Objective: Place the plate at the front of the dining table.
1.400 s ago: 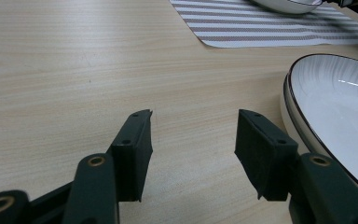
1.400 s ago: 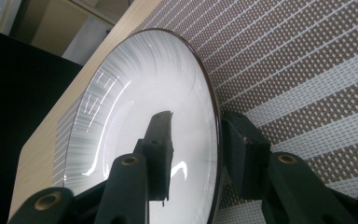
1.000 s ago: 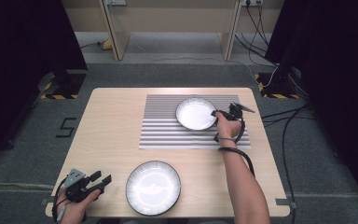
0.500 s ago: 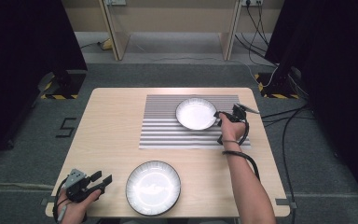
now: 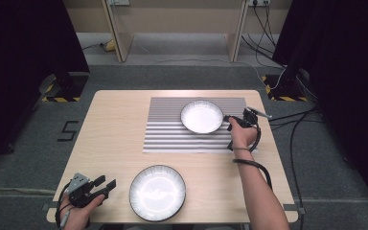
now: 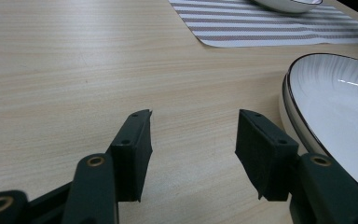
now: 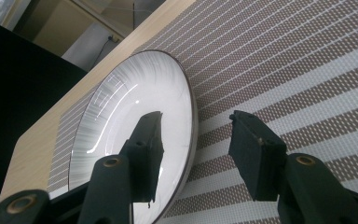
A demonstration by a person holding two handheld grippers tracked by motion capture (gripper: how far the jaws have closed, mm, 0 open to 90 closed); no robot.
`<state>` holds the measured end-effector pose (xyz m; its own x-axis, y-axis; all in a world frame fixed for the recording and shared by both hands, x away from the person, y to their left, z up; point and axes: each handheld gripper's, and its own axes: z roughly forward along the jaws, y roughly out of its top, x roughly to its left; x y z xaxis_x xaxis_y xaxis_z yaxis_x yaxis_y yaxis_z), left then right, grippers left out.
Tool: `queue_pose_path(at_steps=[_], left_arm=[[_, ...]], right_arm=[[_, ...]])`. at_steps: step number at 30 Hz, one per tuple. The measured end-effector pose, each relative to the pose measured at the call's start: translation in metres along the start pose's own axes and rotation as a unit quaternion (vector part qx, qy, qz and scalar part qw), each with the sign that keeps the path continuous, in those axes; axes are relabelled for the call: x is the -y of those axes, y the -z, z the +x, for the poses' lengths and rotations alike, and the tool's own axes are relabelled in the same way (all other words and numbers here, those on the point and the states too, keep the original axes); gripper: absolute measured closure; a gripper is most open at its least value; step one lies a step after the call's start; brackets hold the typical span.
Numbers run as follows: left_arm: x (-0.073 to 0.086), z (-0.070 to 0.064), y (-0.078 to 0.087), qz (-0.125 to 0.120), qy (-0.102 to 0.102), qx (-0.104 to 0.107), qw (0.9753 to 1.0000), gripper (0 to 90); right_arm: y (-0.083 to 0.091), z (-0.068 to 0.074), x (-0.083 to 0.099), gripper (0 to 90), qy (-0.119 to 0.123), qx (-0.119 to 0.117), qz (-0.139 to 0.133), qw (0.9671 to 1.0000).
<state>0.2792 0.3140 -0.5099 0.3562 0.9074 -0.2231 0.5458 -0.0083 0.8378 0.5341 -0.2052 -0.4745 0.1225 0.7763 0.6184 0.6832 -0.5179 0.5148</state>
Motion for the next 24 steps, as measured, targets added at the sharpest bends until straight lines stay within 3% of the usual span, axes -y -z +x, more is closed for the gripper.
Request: queue_pose_path(at_steps=[13, 24], left_arm=[[0.000, -0.002, 0.000, 0.000, -0.002, 0.002, 1.0000, 44.7], [0.000, -0.003, -0.001, 0.001, -0.001, 0.003, 1.0000, 44.7]], right_arm=[[0.021, -0.001, 0.005, 54.2, 0.010, -0.008, -0.005, 0.9999], [0.028, 0.002, 0.010, 54.0, 0.019, -0.015, -0.003, 0.9997]])
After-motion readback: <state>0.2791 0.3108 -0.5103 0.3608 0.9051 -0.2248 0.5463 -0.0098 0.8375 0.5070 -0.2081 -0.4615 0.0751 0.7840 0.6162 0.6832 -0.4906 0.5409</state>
